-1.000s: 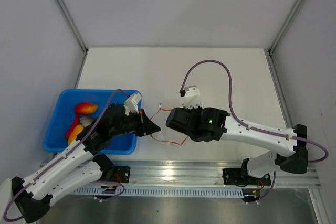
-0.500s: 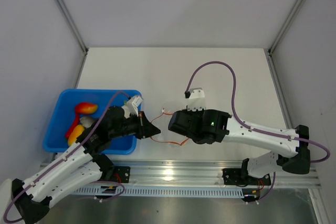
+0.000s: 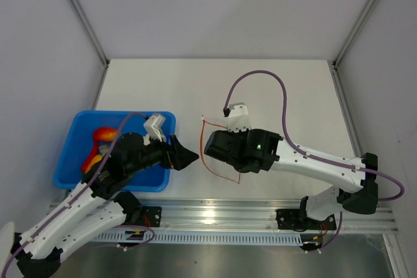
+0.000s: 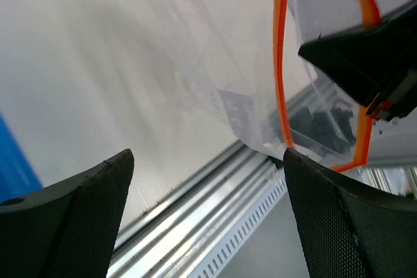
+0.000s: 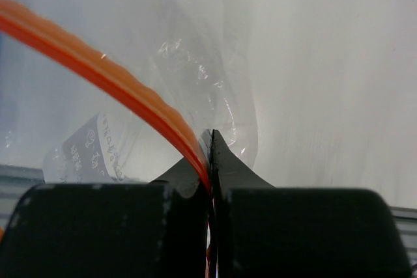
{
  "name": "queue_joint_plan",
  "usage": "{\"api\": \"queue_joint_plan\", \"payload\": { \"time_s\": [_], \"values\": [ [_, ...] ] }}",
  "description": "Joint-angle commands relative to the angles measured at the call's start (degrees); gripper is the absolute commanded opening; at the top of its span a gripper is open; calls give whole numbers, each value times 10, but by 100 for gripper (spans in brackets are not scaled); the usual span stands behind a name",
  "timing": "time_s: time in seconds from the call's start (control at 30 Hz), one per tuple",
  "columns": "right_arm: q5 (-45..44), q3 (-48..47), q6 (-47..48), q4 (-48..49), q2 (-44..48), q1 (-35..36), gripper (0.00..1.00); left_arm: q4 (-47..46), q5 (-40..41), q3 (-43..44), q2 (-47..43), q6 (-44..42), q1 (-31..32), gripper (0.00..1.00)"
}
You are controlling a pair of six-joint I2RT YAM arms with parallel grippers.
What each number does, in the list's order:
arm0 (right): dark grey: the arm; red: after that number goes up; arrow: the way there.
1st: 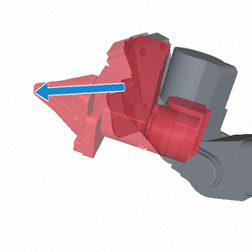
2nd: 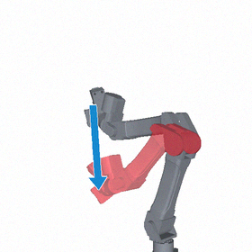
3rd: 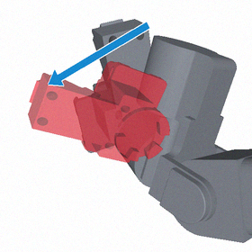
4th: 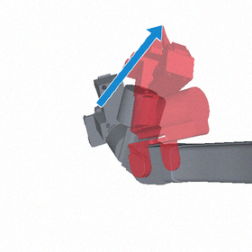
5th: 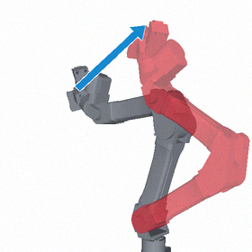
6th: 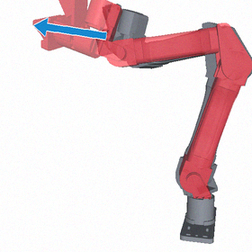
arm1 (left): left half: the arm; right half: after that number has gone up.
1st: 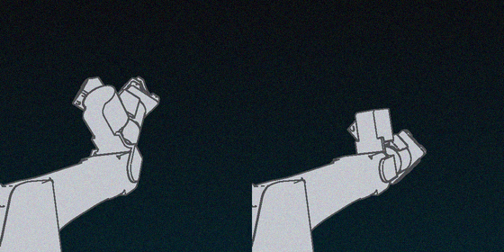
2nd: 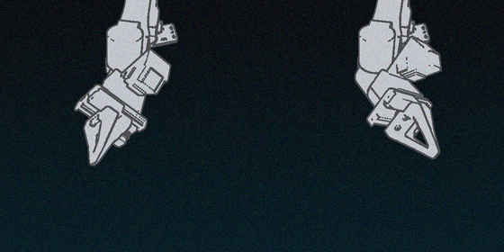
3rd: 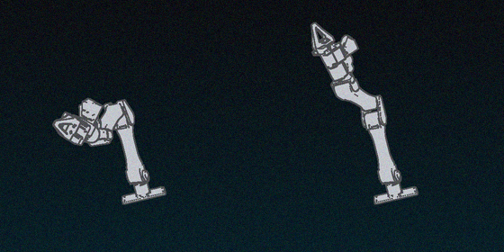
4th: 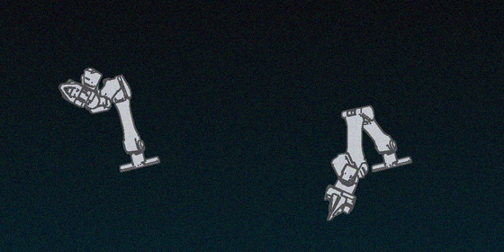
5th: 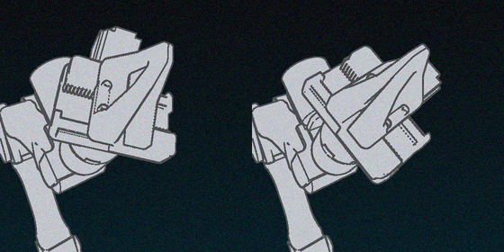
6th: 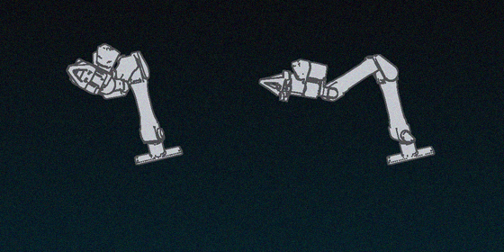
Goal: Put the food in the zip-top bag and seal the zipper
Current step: Open the zipper of the food storage bag.
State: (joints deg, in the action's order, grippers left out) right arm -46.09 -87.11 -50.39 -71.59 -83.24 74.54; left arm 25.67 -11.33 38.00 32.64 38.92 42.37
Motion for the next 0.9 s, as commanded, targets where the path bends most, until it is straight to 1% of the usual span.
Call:
{"api": "queue_joint_plan", "payload": {
  "time_s": [0.0,0.03,0.07,0.2,0.23,0.33,0.4,0.43,0.47,0.5,0.53,0.63,0.7,0.87],
  "values": [
    [-36,-16,33,-2,-10,-15,0,71,144,75,-16,-3,2,97],
    [-39,-5,39,0,-10,-19,0,86,169,83,-17,5,2,97],
    [-42,1,41,1,-9,-26,0,120,220,95,-18,11,2,100],
    [-34,38,55,36,3,-36,0,170,302,127,-34,27,2,99],
    [-27,47,57,45,11,-37,0,174,316,128,-41,37,0,100],
    [-20,82,72,87,27,-45,0,172,348,125,-56,27,-5,100],
    [-11,98,79,107,33,-57,0,196,360,133,-28,54,-27,99],
    [-10,101,83,109,32,-60,0,218,358,144,-13,60,-40,100],
    [-13,103,86,109,33,-63,0,222,350,146,3,63,-72,99],
    [-15,102,93,110,32,-67,0,226,341,147,33,65,-90,99],
    [-16,101,97,109,33,-70,0,220,308,146,47,64,-131,99],
    [-19,99,103,109,36,-78,0,198,259,139,91,68,-198,100],
    [-13,101,107,114,41,-86,0,188,260,132,112,84,-221,99],
    [12,115,114,138,56,-98,0,173,264,126,146,127,-239,99]
  ]
}}
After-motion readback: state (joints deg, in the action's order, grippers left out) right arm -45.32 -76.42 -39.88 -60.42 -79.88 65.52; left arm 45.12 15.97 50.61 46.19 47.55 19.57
